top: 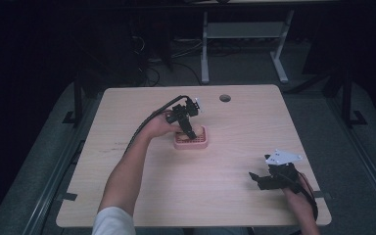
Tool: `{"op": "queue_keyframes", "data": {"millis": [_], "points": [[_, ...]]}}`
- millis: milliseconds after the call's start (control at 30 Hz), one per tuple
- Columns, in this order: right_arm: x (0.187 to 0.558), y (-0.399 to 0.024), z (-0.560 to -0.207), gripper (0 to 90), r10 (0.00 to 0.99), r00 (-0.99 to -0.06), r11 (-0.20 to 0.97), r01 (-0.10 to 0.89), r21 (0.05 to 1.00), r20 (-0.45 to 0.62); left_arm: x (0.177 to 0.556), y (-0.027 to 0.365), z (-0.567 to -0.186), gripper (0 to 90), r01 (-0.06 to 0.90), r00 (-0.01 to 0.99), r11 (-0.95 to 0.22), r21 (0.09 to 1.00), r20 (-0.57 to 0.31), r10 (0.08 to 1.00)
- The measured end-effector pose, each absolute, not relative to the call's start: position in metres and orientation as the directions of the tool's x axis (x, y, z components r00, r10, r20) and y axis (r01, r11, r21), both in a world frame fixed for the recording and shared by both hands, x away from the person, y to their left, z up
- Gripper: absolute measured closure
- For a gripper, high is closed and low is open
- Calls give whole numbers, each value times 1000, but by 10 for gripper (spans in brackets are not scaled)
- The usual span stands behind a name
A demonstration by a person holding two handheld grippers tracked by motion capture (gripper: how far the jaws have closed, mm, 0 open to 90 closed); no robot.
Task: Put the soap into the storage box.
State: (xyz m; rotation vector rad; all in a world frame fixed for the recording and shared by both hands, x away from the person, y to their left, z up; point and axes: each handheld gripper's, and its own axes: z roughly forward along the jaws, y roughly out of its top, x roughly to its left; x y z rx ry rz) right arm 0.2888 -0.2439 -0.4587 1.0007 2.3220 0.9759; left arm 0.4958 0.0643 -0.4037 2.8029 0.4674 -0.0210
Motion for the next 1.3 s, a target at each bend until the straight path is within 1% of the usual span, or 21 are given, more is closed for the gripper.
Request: {"op": "queue_keyframes", "data": {"millis": [467, 1300], "points": [[289, -244, -459, 138, 751, -652, 495, 452, 742, -105, 496, 59, -413, 322, 319, 947, -912, 259, -61, 314], [289, -243, -459, 138, 748, -656, 496, 452, 741, -100, 498, 58, -418, 319, 330, 943, -911, 249, -51, 328]]}}
